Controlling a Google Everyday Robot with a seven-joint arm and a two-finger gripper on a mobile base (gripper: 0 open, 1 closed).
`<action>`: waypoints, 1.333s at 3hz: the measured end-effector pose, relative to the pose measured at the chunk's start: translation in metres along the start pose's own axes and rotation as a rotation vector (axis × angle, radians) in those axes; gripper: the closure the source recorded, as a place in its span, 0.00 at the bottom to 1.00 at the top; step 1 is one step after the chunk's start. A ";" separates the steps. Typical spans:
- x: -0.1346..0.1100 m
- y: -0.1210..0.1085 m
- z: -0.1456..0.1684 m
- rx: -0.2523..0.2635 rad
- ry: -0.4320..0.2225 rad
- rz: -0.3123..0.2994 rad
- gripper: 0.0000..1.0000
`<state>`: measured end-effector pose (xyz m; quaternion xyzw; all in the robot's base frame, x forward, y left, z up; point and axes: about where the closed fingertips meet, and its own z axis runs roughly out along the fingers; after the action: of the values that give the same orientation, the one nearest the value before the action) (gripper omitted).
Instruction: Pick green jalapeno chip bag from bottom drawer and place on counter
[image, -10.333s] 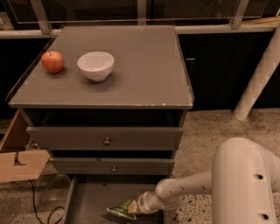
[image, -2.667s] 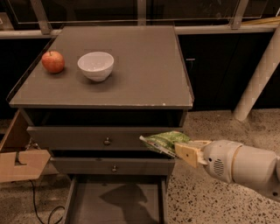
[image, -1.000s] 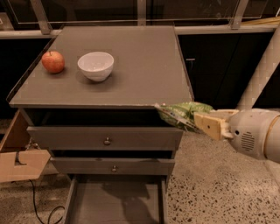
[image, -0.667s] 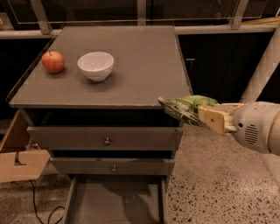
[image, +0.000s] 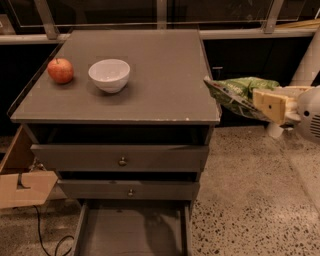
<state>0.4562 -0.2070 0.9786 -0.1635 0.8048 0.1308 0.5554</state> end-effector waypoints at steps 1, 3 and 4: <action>0.000 0.000 0.000 0.000 0.000 0.000 1.00; -0.050 0.008 0.029 -0.060 -0.077 -0.024 1.00; -0.059 0.024 0.042 -0.127 -0.089 -0.019 1.00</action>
Offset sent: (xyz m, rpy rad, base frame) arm 0.0432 0.0169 0.0246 0.0525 -0.0634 0.0422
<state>0.5013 -0.1621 1.0196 -0.2001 0.7678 0.1835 0.5804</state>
